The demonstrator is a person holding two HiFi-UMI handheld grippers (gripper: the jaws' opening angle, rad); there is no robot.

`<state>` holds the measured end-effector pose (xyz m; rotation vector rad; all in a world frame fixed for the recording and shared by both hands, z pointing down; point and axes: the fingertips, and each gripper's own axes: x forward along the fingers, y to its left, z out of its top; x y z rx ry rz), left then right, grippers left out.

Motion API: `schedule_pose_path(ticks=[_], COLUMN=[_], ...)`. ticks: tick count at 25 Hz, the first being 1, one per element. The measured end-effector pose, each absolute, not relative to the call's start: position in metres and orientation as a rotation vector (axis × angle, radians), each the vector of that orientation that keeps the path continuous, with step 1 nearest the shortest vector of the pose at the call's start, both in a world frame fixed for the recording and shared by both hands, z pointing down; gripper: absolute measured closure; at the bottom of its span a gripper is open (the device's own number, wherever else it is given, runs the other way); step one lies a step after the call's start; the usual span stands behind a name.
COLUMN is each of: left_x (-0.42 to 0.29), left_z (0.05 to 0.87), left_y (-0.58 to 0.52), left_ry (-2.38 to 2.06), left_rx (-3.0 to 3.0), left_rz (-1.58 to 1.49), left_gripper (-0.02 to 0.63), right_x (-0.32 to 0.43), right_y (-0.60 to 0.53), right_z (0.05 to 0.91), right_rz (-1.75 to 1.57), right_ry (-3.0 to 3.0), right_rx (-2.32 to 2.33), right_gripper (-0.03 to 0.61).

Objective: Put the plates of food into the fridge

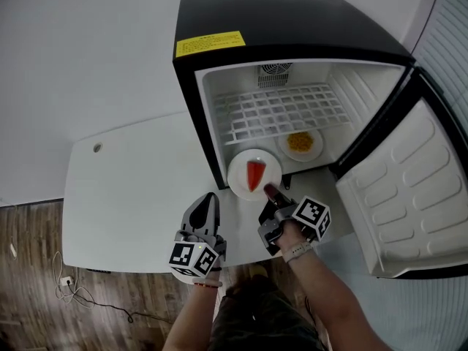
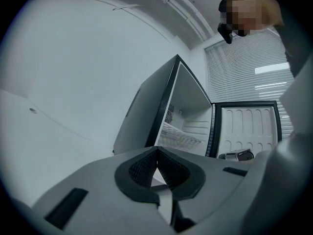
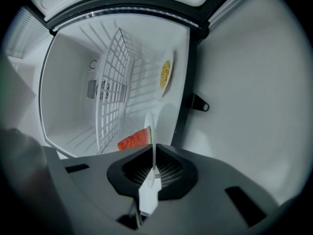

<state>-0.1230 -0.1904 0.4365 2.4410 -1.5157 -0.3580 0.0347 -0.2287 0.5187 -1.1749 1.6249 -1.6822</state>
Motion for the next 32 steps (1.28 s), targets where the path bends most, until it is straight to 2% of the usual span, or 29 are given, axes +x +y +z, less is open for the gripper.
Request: schedule_pose_path(ticks=[21, 32], left_x=[-0.151, -0.155], left_z=[0.435, 0.431], left_y=[-0.255, -0.265], left_ry=[-1.642, -1.655], left_rx=[2.366, 2.347], left_rz=[-0.405, -0.436], left_gripper=[0.607, 0.607], right_x=[0.036, 0.036], right_y=[-0.298, -0.325], right_z=[0.531, 0.522], right_rz=[-1.663, -1.508], right_ry=[1.674, 1.951], right_rx=[-1.292, -1.549], right_gripper=[0.563, 0.561])
